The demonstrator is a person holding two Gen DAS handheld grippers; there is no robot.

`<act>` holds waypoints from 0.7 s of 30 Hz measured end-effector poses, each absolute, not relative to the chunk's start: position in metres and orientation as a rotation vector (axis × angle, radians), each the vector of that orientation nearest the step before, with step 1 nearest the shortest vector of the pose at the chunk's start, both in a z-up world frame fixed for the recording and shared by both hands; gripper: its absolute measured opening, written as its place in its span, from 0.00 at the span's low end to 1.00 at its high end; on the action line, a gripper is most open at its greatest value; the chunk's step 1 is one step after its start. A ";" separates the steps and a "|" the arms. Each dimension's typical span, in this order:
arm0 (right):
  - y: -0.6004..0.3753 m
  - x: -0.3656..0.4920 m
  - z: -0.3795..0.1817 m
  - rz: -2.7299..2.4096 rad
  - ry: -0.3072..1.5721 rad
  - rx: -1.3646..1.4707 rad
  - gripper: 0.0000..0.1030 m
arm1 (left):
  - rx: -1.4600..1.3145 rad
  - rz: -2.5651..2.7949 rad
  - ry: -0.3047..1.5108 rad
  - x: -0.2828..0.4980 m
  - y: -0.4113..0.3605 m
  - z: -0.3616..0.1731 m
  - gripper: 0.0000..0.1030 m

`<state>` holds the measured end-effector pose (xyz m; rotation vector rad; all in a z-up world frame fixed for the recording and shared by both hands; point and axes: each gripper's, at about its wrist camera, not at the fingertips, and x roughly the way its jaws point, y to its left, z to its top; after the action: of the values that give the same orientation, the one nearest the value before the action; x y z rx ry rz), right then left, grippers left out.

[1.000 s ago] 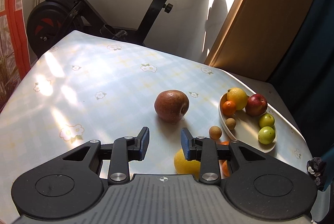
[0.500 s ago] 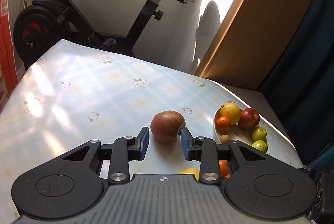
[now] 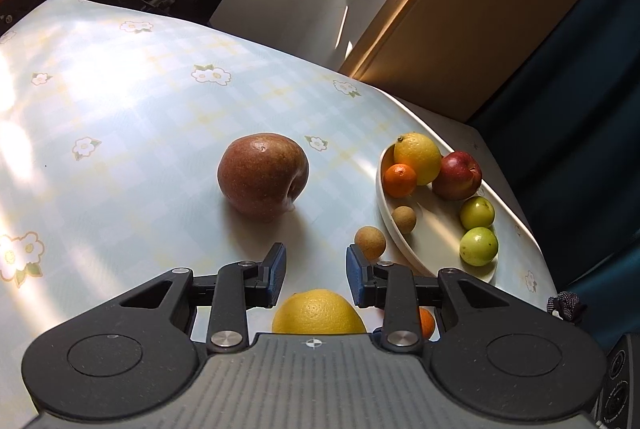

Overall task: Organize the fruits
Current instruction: 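Move the left gripper down to the large yellow citrus, then close the left gripper on the yellow citrus and lift it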

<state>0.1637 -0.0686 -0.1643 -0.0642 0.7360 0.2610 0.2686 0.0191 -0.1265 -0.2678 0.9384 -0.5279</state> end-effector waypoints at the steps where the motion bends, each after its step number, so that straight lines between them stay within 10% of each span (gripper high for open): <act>1: -0.069 0.164 -0.165 0.263 0.739 -0.064 0.44 | -0.275 -0.532 0.947 0.269 0.020 -0.129 0.33; 21: -0.064 0.176 -0.170 0.308 0.763 -0.061 0.43 | -0.467 -0.572 1.029 0.260 0.048 -0.149 0.41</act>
<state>0.1760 -0.0641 -0.1705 -0.0614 0.7630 0.3078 0.2603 0.0479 -0.1490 -0.4666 1.0285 -0.5722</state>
